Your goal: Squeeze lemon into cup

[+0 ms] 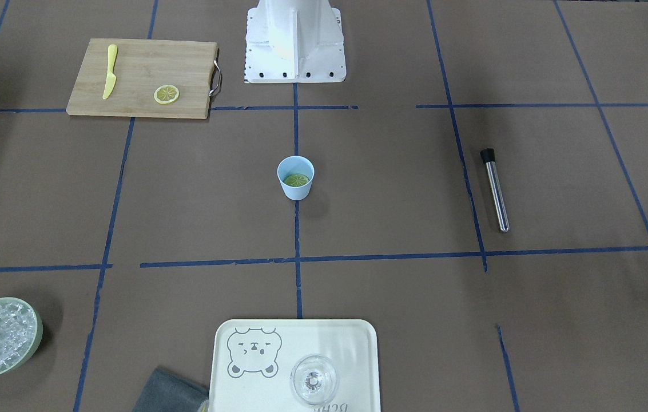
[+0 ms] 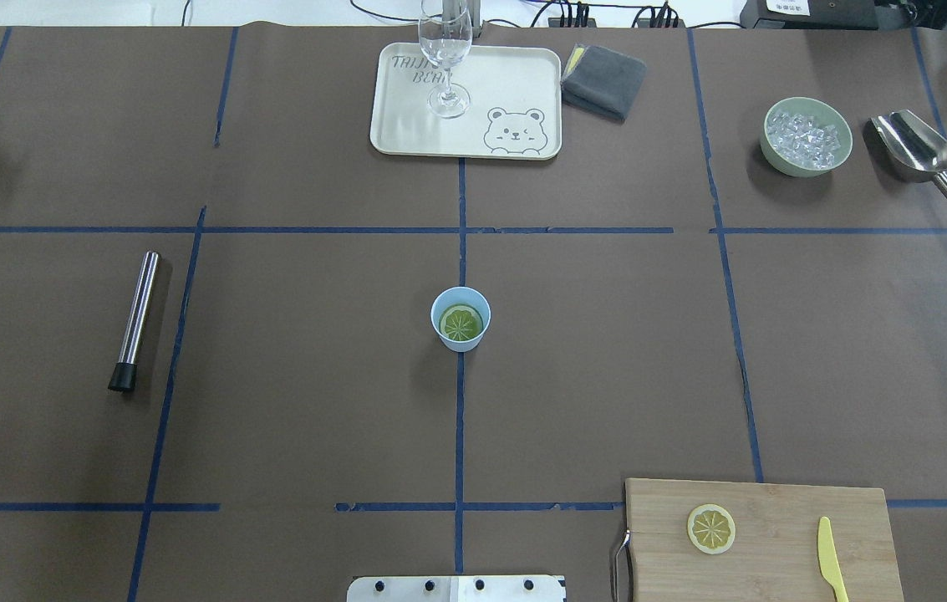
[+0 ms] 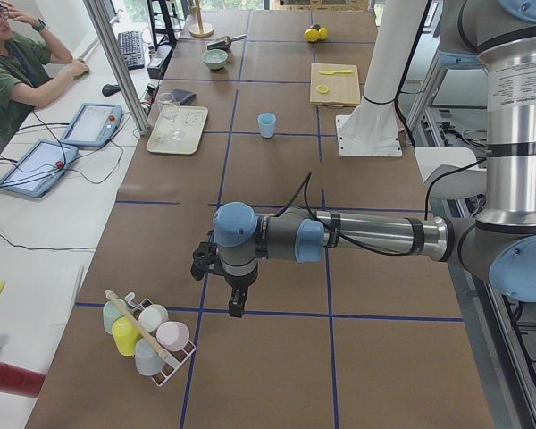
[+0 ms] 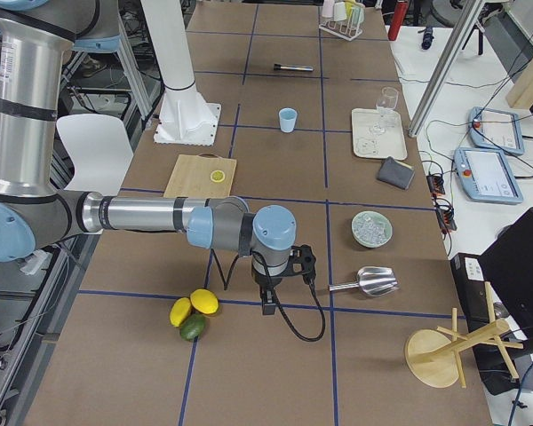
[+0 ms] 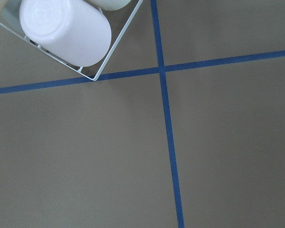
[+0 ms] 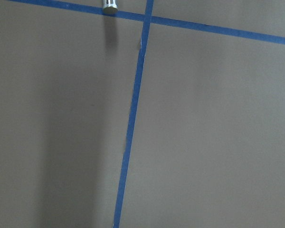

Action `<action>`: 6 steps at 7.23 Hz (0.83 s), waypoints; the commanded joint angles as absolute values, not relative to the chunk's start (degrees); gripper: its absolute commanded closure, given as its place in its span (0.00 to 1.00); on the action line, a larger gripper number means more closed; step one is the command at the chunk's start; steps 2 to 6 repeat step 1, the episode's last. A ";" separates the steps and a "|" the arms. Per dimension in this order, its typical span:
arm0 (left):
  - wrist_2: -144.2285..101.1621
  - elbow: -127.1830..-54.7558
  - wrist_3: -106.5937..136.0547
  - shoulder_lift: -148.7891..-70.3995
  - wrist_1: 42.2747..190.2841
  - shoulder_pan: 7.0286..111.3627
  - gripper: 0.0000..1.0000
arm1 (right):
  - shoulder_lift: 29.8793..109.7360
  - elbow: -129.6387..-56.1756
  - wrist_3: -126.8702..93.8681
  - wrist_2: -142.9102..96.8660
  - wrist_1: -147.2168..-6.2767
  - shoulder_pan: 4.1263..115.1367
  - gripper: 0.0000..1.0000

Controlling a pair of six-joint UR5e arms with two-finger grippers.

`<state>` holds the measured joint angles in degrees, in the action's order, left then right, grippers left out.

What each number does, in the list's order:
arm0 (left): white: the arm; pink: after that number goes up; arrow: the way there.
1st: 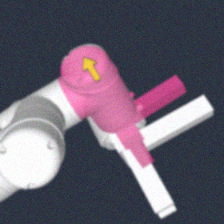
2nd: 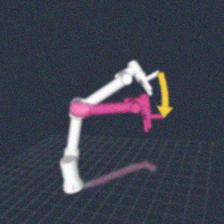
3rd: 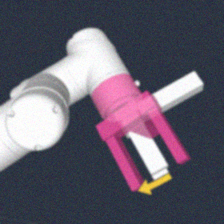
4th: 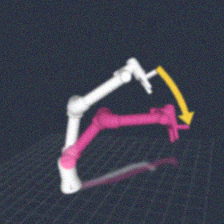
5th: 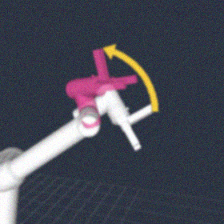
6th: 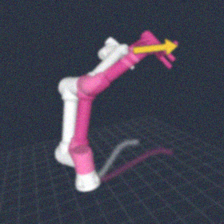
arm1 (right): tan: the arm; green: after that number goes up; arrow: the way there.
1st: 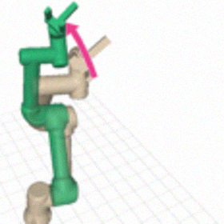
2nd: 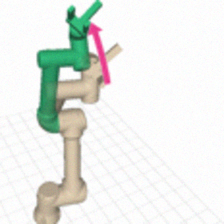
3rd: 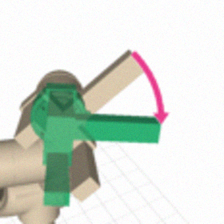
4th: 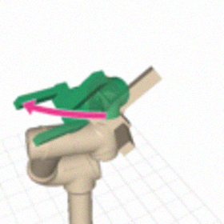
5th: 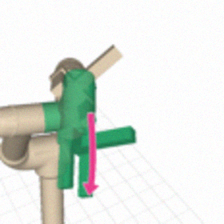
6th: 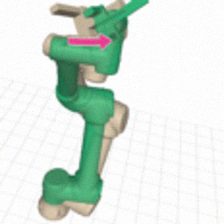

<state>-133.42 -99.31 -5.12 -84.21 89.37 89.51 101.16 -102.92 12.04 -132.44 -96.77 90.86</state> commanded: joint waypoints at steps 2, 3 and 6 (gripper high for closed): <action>-133.42 -99.32 -5.19 -84.29 89.38 89.47 0.00 | 101.16 -102.92 12.04 -132.45 -96.77 90.79 0.00; -133.42 -99.32 -5.19 -84.29 89.38 89.47 0.00 | 101.16 -102.92 12.04 -132.45 -96.77 90.79 0.00; -133.42 -99.32 -5.19 -84.29 89.38 89.47 0.00 | 101.16 -102.92 12.04 -132.45 -96.77 90.79 0.00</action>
